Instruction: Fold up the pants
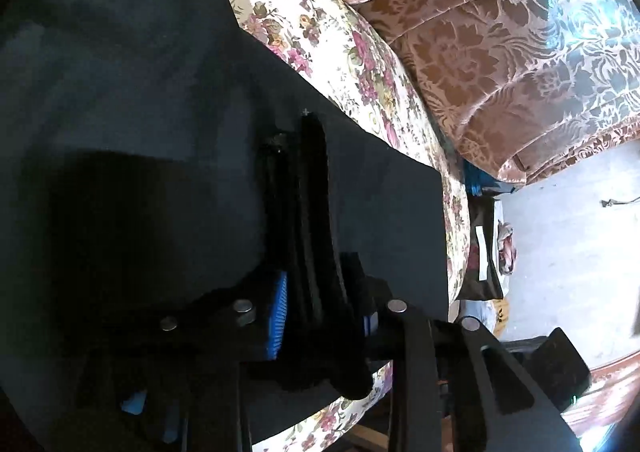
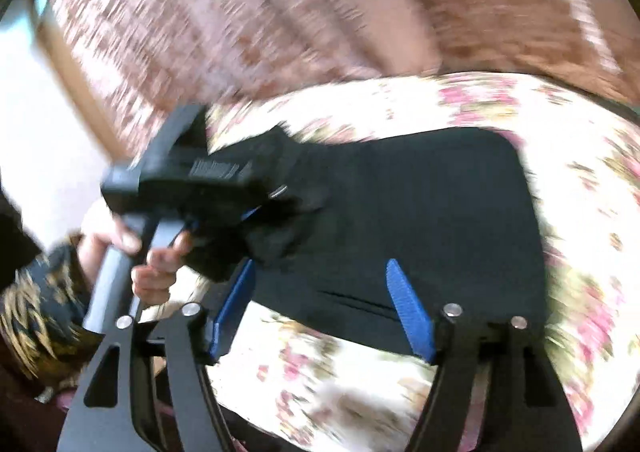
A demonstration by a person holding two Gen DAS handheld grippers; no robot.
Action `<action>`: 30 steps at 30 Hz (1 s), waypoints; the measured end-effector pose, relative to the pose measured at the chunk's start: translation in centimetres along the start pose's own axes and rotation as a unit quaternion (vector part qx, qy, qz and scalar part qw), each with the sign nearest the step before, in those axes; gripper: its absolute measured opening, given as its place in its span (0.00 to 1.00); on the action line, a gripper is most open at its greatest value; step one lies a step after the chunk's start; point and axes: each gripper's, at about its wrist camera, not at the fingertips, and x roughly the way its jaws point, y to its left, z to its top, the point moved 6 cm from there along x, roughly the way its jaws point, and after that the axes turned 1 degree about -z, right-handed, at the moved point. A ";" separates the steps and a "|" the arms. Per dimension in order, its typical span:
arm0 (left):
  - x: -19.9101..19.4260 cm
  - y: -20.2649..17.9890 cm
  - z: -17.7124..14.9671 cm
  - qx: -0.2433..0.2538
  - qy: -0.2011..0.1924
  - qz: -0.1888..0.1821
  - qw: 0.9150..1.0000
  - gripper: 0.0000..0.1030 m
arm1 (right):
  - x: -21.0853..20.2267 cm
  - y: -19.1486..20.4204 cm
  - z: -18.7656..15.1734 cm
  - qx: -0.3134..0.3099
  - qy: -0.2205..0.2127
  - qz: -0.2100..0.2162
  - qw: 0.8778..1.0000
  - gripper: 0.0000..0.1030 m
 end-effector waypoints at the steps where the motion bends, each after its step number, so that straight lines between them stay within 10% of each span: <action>1: -0.2 0.0 0.0 0.001 -0.002 -0.001 1.000 0.22 | -1.2 -1.7 -0.4 0.019 -0.007 -0.023 1.000 0.81; 11: -3.3 -6.1 0.7 0.056 -0.031 -0.069 0.996 0.16 | -0.4 -6.9 -5.3 0.087 0.030 -0.130 0.987 0.82; 18: -6.1 -9.0 0.7 0.100 -0.067 -0.074 0.990 0.13 | 0.5 -9.3 -4.0 0.137 -0.001 -0.161 0.977 0.35; 25: -2.7 0.4 -1.4 0.082 -0.032 0.072 0.993 0.12 | 1.4 -9.6 -5.2 0.117 0.026 -0.156 0.981 0.42; 30: -2.9 0.9 -2.3 0.111 -0.060 0.070 0.990 0.12 | 0.3 -9.9 -4.9 0.081 0.071 -0.155 0.982 0.69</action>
